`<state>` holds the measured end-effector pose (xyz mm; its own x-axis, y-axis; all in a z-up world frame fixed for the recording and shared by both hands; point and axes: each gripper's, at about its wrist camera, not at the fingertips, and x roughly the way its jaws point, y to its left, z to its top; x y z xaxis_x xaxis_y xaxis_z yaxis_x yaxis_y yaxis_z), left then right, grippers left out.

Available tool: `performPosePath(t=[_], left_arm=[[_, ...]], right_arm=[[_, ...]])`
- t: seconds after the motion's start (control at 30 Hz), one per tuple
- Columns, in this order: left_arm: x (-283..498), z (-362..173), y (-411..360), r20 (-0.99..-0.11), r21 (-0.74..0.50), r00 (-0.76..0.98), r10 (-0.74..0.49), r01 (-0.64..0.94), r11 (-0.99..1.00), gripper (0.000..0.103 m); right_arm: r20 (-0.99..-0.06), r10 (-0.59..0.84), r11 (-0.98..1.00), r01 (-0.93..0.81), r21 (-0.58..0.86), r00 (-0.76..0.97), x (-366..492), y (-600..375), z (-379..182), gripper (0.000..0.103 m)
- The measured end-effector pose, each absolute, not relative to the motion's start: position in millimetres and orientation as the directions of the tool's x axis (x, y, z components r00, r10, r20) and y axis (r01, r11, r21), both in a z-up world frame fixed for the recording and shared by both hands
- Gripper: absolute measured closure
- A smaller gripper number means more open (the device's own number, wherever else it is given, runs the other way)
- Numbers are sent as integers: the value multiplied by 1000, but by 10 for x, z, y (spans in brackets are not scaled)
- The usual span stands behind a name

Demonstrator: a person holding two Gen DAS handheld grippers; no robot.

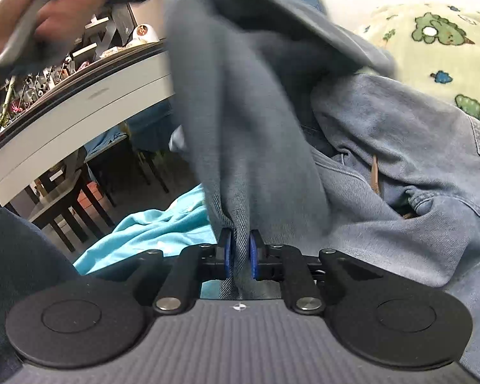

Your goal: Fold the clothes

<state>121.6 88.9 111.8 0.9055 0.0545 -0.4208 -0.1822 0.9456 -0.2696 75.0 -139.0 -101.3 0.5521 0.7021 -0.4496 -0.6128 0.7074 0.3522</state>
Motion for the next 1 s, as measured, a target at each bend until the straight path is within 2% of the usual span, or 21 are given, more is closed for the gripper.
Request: performPosePath(t=[0.07,0.13,0.23,0.33,0.6,0.73,0.77,0.83,0.93,1.0], left_arm=[[971,957,1291,-480,-358,868,125,-324,876,94],[781,681,1665,-580,-433,797,168,-477,765,94],[565,217,2130,-714,-515,684,145,-654,554,94],[501,-68,2292,-771,-520,629,100,-711,473,94],[392,78,2389,-754,-540,655,49,-660,523,88],[310,317,2247,-701,-522,711,50,-560,643,67],[297,379,2172,-684,-509,727,54,-529,679,62],[286,497,1966,-646,-475,761,55,-458,752,58],[321,580,1559,-603,-449,798,-15,-324,832,55],[356,571,1245,-578,-424,815,-54,-243,872,54]], right_arm=[[-462,705,703,-613,360,538,759,-1346,-1024,91],[-488,705,700,-615,362,515,756,-1275,-1057,91],[-546,693,700,-620,353,471,753,-1164,-1125,90],[-579,676,708,-620,339,456,756,-1129,-1169,90],[-578,678,723,-556,411,454,830,-1314,-1146,86],[-527,632,773,-422,473,568,656,-1659,-963,86],[-516,590,798,-352,489,621,612,-1798,-922,85],[-495,479,831,-192,523,725,538,-2108,-858,84],[-482,227,812,109,573,846,358,-2653,-832,80],[-481,69,730,285,621,874,185,-2983,-894,80]])
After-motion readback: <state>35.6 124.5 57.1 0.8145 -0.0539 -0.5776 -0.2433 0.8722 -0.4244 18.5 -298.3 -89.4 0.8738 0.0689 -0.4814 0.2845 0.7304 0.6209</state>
